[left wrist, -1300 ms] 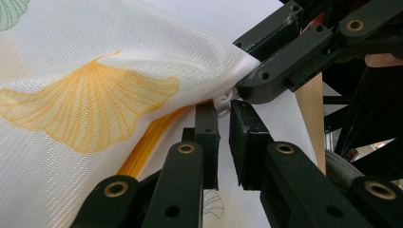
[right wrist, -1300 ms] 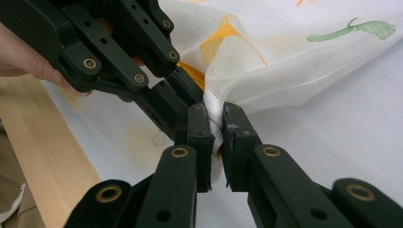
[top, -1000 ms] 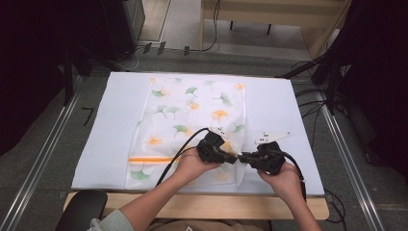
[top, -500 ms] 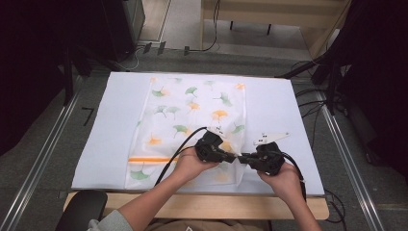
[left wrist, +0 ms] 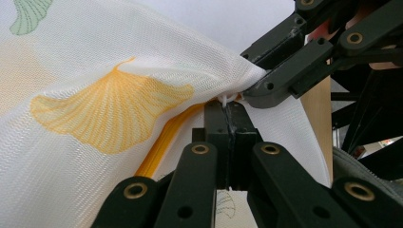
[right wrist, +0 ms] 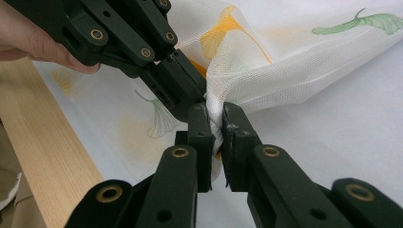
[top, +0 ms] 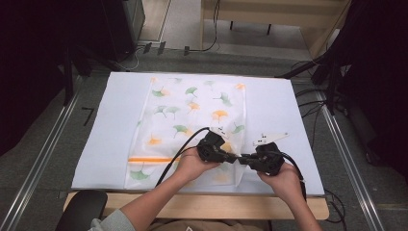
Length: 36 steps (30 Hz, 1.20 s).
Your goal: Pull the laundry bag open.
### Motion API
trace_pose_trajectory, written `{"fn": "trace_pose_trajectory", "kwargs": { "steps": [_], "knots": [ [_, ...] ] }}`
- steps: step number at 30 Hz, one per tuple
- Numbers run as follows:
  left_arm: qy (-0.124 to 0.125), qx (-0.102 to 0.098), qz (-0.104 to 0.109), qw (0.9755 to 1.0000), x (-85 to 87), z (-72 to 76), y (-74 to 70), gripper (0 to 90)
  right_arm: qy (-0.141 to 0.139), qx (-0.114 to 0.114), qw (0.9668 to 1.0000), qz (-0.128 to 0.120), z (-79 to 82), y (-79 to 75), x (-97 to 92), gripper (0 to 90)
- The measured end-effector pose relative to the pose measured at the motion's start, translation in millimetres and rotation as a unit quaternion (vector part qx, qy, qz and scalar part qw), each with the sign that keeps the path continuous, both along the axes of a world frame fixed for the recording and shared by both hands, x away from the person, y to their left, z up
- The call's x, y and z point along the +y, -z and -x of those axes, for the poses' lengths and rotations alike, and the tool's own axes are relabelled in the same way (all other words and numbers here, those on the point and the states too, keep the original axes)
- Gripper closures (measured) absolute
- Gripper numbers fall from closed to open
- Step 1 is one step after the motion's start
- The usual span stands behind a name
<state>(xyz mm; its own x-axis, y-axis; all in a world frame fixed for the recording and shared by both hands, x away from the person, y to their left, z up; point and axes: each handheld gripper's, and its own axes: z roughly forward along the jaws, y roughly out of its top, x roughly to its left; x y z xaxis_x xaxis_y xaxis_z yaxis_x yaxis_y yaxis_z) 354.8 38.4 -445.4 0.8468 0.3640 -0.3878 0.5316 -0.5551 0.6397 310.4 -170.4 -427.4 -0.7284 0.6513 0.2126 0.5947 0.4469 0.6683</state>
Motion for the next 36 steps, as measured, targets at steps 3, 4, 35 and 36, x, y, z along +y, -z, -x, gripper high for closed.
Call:
{"fn": "trace_pose_trajectory", "kwargs": {
  "steps": [3,4,35,36],
  "knots": [
    [-0.001,-0.002,-0.005,1.0,0.0,-0.1,0.2,90.0,0.003,0.001,1.0,0.001,-0.1,-0.4,-0.6,85.4],
    [-0.003,0.001,-0.005,1.0,-0.2,-0.1,0.5,90.0,0.004,0.002,1.0,0.001,-0.1,-0.4,-0.6,85.4],
    [-0.011,0.002,-0.023,0.9997,20.4,-4.1,-3.2,90.0,0.014,-0.001,0.9999,-0.007,-0.6,-2.0,-10.4,85.2],
    [-0.01,0.003,-0.025,0.9996,20.6,-3.9,-3.5,90.0,0.013,-0.002,0.9999,-0.005,-0.7,-1.7,-10.4,85.2]
  ]
}}
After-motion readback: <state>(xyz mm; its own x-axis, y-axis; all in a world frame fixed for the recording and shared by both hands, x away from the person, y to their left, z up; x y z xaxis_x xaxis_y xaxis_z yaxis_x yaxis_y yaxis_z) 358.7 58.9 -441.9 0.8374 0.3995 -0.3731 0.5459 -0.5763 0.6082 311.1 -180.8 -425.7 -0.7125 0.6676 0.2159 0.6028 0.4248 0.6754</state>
